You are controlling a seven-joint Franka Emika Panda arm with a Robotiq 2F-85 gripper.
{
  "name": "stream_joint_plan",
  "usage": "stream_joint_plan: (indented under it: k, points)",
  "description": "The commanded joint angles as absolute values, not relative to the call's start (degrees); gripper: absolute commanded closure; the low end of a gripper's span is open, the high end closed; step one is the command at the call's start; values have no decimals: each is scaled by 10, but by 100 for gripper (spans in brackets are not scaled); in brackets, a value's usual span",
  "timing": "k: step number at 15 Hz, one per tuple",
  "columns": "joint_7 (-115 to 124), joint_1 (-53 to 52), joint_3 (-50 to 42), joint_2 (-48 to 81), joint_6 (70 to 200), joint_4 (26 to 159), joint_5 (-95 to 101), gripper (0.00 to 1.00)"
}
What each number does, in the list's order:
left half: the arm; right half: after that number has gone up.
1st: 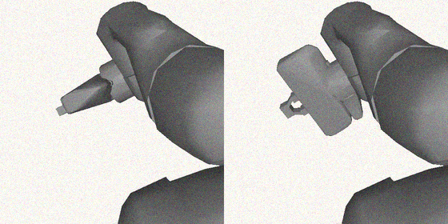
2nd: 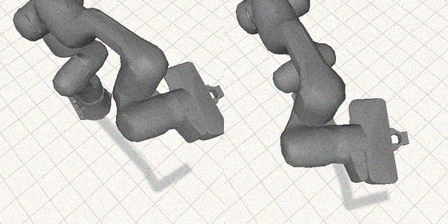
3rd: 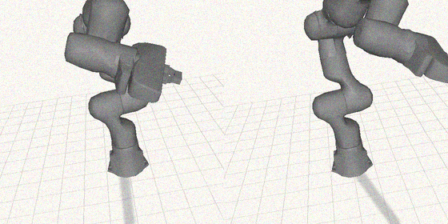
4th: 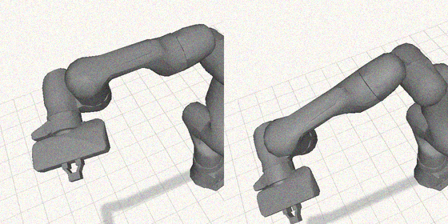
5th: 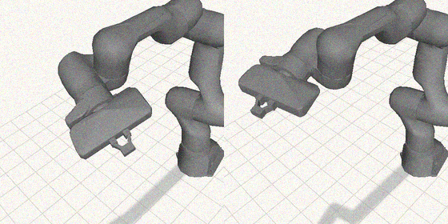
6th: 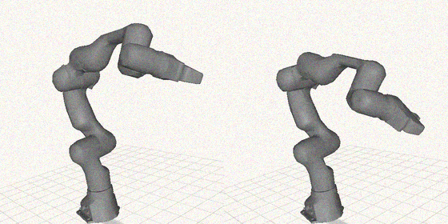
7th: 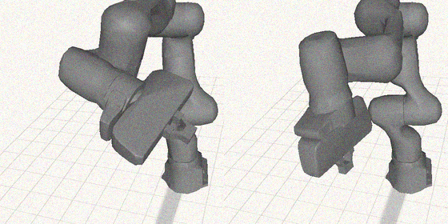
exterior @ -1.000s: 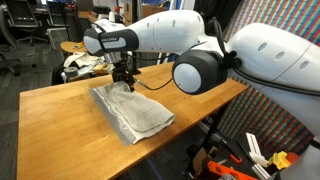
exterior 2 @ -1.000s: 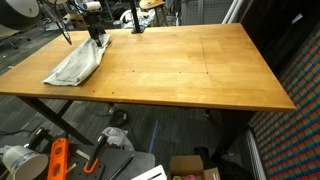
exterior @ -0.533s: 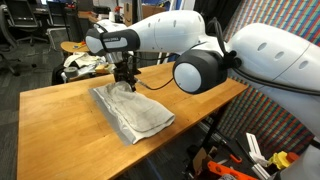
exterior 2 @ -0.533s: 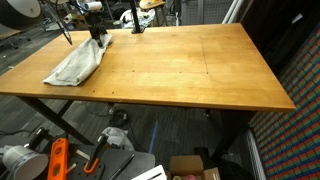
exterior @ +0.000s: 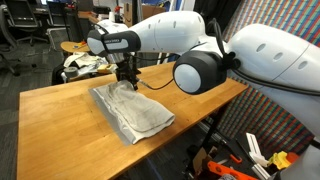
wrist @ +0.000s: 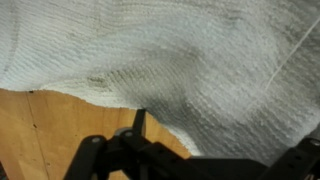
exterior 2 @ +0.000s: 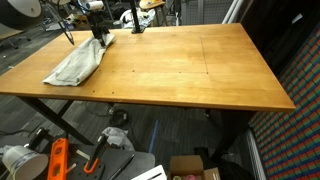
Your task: Fold the cloth on the table
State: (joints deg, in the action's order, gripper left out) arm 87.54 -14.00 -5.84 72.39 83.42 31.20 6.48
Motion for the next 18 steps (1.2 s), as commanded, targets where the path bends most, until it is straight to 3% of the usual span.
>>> stream_joint_plan:
  k: [1, 18]
  points:
    - [846, -132, -68, 738, 819, 284, 76, 0]
    - [737, -132, -88, 734, 825, 278, 125, 0]
